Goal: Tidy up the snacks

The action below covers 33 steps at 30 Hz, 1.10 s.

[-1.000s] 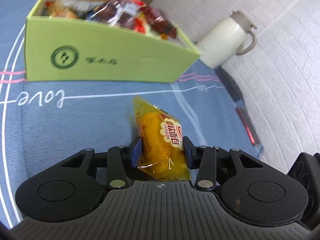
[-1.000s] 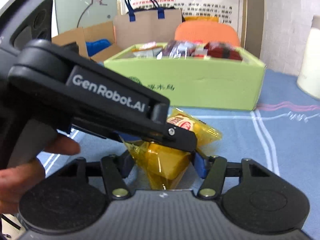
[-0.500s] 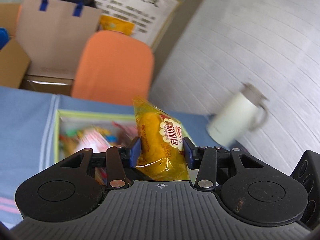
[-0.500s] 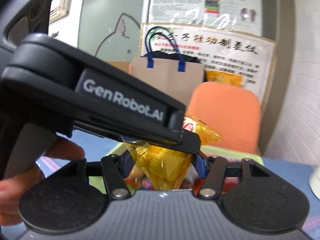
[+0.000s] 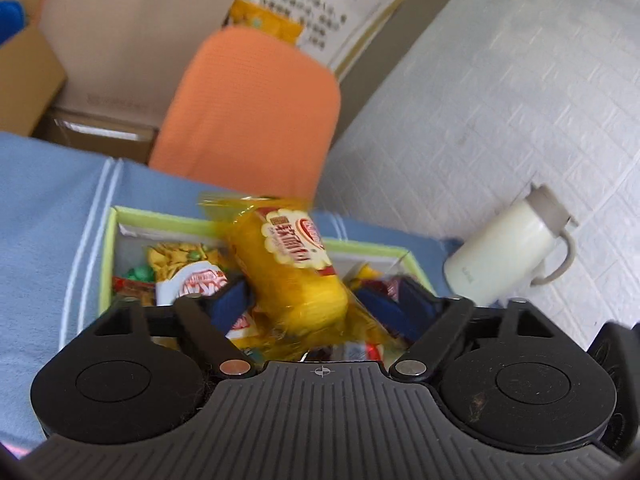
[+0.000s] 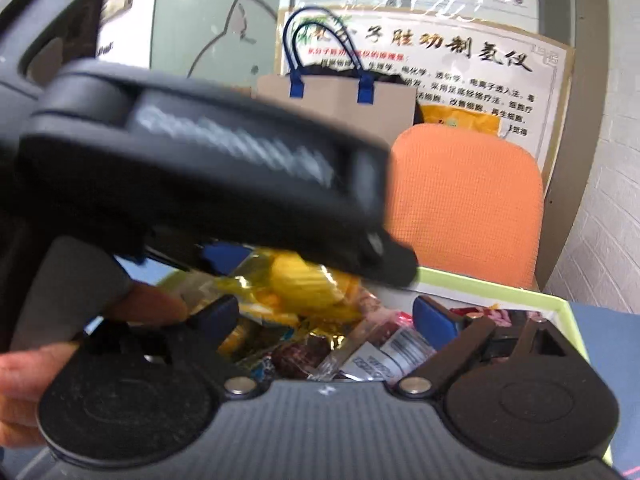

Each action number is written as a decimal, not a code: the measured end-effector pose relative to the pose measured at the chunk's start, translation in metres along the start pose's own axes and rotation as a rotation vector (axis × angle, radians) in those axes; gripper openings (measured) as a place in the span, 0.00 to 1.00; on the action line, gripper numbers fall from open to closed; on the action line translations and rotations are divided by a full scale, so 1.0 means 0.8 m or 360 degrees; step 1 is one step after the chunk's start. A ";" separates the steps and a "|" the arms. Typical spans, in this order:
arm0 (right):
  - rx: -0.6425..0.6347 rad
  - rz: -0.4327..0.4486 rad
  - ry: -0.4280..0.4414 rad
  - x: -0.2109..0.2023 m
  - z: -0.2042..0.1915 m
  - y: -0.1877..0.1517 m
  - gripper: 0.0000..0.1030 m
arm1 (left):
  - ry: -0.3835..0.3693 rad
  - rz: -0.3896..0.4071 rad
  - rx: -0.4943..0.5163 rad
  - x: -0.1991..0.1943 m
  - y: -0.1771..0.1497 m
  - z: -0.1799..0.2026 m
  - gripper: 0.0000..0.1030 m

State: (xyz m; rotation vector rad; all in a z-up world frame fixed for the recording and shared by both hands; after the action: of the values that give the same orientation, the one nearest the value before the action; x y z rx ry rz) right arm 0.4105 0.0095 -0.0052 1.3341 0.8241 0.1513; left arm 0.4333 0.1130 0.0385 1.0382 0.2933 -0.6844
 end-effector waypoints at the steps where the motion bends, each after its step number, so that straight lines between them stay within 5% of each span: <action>1: 0.0019 0.0033 -0.0003 -0.016 0.000 -0.001 0.91 | 0.0008 0.0041 0.0015 -0.013 0.001 0.004 0.73; 7: 0.0162 0.0155 -0.0071 -0.117 0.003 -0.028 0.91 | 0.0050 0.0266 0.0046 -0.103 -0.018 0.031 0.86; 12: 0.0309 0.0200 -0.0218 -0.186 -0.008 -0.073 0.98 | 0.0208 0.0369 0.0094 -0.158 -0.076 0.051 0.90; 17: 0.0429 0.0192 -0.0433 -0.239 -0.013 -0.127 0.98 | 0.0305 0.0287 0.0101 -0.178 -0.163 0.064 0.90; 24: 0.0524 0.0124 -0.0531 -0.294 -0.029 -0.198 0.98 | 0.0510 0.0181 0.0175 -0.191 -0.271 0.071 0.87; 29: 0.0514 0.0058 -0.0622 -0.319 -0.050 -0.233 0.98 | 0.0541 0.0055 0.0183 -0.194 -0.317 0.074 0.85; 33: 0.0467 0.0083 -0.0676 -0.347 -0.069 -0.251 0.98 | 0.0624 0.0104 0.0203 -0.214 -0.339 0.081 0.86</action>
State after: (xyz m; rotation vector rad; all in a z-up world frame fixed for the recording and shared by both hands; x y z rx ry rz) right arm 0.1082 -0.1506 -0.0634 1.5915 0.4608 -0.2158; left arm 0.1228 0.0338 -0.0262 1.2980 0.5579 -0.4411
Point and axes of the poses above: each gripper's, at about its wrist camera, not at the fingertips, and x roughly the way its jaws point, z to its right, y to its top, the point moved 2 cm from there along x, roughly the way its jaws point, and after that the axes turned 5 degrees about y, right-handed, at the moved point
